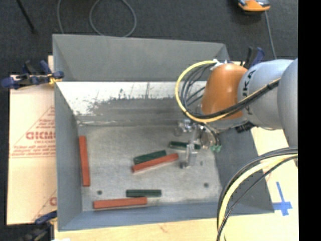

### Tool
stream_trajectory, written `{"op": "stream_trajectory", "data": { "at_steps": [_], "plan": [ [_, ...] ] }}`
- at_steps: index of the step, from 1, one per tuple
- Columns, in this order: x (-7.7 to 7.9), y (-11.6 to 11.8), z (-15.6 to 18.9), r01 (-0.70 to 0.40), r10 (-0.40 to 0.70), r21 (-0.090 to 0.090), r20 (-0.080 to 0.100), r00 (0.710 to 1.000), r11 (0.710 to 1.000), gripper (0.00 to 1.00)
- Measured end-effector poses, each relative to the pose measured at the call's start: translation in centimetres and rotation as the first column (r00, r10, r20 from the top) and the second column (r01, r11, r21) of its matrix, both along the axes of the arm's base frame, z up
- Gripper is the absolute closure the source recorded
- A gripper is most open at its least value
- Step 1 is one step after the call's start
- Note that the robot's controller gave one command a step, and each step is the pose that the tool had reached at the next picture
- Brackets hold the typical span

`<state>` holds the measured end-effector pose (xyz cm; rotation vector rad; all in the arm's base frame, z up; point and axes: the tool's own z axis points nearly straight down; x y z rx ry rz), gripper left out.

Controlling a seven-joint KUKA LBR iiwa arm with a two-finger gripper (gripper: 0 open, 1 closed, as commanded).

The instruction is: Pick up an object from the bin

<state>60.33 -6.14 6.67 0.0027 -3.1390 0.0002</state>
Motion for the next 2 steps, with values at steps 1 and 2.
{"op": "stream_trajectory", "data": {
  "at_steps": [1,2],
  "plan": [
    [0.3,-0.1,0.5,-0.001,0.001,-0.002,0.01,1.0,1.0,1.0],
    [-2.5,-2.3,7.6,-0.032,0.033,-0.004,0.012,0.999,0.999,1.0]
  ]
}}
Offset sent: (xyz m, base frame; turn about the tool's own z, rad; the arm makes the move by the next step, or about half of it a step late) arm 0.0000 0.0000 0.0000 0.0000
